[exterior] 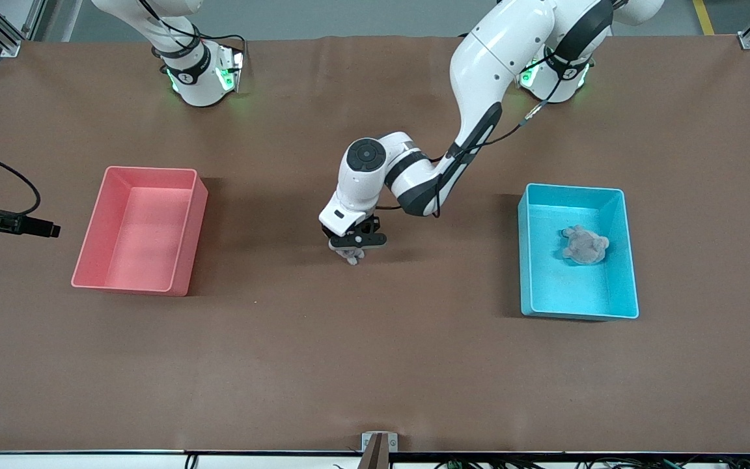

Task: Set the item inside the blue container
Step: 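Grasp the second plush with the left gripper while the right gripper withdraws, then carry the second plush into the blue box with the left gripper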

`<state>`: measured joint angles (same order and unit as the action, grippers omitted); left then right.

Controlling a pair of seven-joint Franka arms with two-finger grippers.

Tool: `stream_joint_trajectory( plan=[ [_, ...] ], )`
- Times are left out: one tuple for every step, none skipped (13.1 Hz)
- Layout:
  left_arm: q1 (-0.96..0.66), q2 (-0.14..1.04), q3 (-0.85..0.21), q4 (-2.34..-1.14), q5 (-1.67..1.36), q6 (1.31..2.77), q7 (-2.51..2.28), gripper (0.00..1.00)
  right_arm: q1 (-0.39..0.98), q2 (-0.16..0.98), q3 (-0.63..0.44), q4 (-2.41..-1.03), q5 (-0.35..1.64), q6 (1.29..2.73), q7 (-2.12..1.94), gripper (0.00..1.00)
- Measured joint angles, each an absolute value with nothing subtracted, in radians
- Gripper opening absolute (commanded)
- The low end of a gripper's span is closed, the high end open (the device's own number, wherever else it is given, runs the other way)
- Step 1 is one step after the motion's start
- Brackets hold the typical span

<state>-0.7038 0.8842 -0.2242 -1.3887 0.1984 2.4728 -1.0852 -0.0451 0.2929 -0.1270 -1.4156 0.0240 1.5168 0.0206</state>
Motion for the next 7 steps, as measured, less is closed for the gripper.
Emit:
stream_joint_trajectory(
  plan=[
    [-0.703, 0.884, -0.224, -1.388, 0.204, 2.471, -1.085, 0.21, -0.048, 0.286, -0.127, -1.416, 0.024, 1.512, 0.021, 1.00],
    [-0.702, 0.881, -0.223, -1.386, 0.208, 2.462, -1.085, 0.22, -0.049, 0.275, -0.127, -1.416, 0.024, 1.507, 0.020, 1.00],
    [-0.698, 0.874, -0.222, -1.381, 0.210, 2.431, -1.085, 0.22, -0.050, 0.261, -0.127, -1.419, 0.024, 1.503, 0.020, 1.00],
    [-0.692, 0.859, -0.222, -1.375, 0.212, 2.384, -1.082, 0.22, -0.050, 0.246, -0.127, -1.424, 0.024, 1.500, 0.020, 1.00],
    [-0.685, 0.835, -0.222, -1.367, 0.213, 2.325, -1.075, 0.21, -0.051, 0.234, -0.127, -1.428, 0.024, 1.498, 0.020, 1.00],
    [-0.676, 0.801, -0.222, -1.361, 0.213, 2.256, -1.058, 0.21, -0.051, 0.226, -0.127, -1.431, 0.024, 1.496, 0.020, 1.00],
    [-0.666, 0.759, -0.222, -1.358, 0.213, 2.182, -1.032, 0.21, -0.053, 0.224, -0.127, -1.435, 0.024, 1.496, 0.020, 1.00]
  ],
)
